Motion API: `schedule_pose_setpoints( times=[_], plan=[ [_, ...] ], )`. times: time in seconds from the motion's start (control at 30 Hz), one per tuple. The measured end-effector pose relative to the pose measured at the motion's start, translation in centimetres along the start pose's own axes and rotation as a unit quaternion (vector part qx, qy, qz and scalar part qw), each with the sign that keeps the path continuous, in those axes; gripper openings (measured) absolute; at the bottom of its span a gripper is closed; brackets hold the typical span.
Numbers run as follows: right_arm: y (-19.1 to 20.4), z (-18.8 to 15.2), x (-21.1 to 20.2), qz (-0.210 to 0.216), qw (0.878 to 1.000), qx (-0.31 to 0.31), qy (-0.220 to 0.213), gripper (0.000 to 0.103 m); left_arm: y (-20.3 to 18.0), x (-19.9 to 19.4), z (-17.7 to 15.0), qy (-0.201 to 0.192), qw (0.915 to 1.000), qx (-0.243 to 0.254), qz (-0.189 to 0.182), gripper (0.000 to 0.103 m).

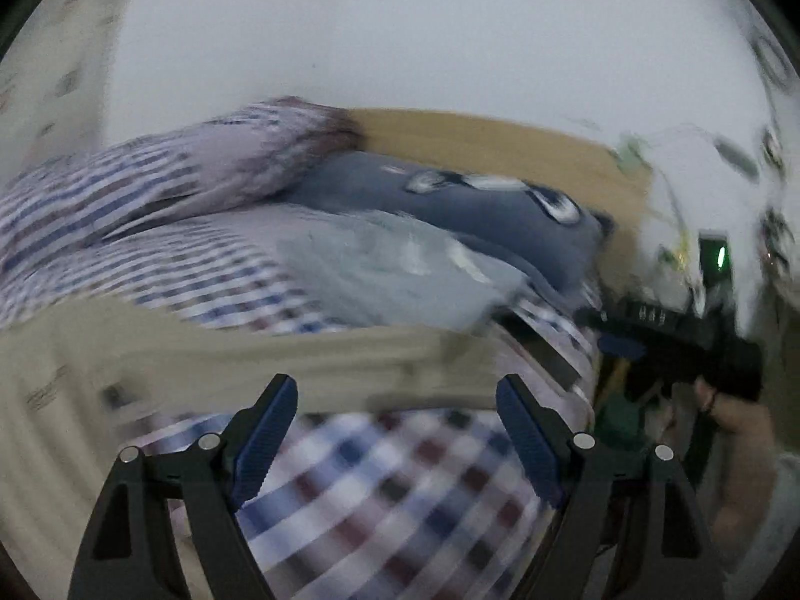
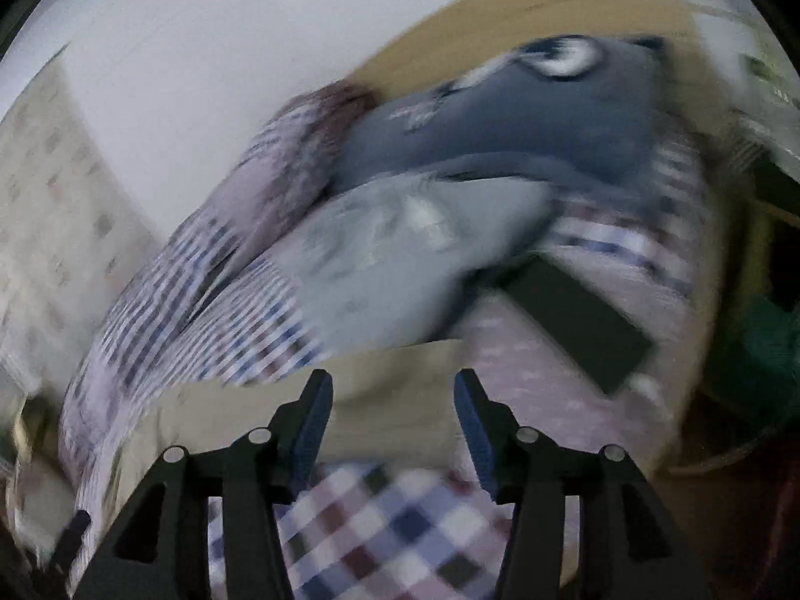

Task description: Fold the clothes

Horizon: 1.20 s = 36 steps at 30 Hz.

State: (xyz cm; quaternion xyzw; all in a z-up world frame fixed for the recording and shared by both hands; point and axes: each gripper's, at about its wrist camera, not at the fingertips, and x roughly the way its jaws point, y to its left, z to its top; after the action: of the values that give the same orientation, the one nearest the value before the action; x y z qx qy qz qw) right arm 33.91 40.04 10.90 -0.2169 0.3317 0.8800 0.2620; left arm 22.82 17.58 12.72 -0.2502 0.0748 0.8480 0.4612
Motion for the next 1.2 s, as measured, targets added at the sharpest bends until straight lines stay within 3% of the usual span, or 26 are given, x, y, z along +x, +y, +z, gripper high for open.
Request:
schedule_pose_setpoints(
  times=[0.17, 0.43, 0.53, 0.6, 0.63, 0.7, 0.8, 1.03, 1.2],
  plan=[
    [-3.5, 0.6, -1.6, -0.031, 0.998, 0.038, -0.026, 0.056, -6.7, 7.2, -0.9, 0.031, 0.9942, 0.103, 0.003, 0.085],
    [-5.7, 1.3, -2.1, -0.016, 0.998, 0.054, -0.029, 0.056, -11.6, 12.7, -2.1, 0.057, 0.9824, 0.177, 0.012, 0.084],
    [-6.5, 1.3, -2.0, -0.003, 0.998, 0.066, -0.021, 0.056, -12.3, 14.7, -2.4, 0.082, 0.9785, 0.189, 0.018, 0.077],
    [-6.7, 1.2, -2.0, 0.001, 0.997, 0.071, -0.019, 0.056, -12.4, 15.7, -2.6, 0.097, 0.9766, 0.190, 0.022, 0.064],
    [-6.8, 1.3, -2.1, 0.003, 0.997, 0.073, -0.021, 0.056, -12.2, 16.3, -2.6, 0.107, 0.9766, 0.185, 0.026, 0.059],
    [-7.0, 1.3, -2.2, 0.008, 0.997, 0.078, -0.022, 0.056, -11.5, 17.3, -2.6, 0.126, 0.9774, 0.167, 0.034, 0.031],
    [-7.0, 1.2, -2.3, 0.007, 0.997, 0.080, -0.021, 0.056, -9.9, 18.1, -2.2, 0.144, 0.9805, 0.129, 0.038, 0.010],
    [-7.2, 0.8, -2.6, 0.014, 0.996, 0.083, -0.019, 0.057, -5.4, 14.0, 3.4, 0.106, 0.9941, 0.024, 0.001, 0.006],
    [-6.2, 0.4, -1.5, 0.045, 0.997, 0.068, 0.002, 0.059, -0.5, 10.4, 9.7, 0.070, 0.9950, -0.068, -0.021, 0.006]
  ],
)
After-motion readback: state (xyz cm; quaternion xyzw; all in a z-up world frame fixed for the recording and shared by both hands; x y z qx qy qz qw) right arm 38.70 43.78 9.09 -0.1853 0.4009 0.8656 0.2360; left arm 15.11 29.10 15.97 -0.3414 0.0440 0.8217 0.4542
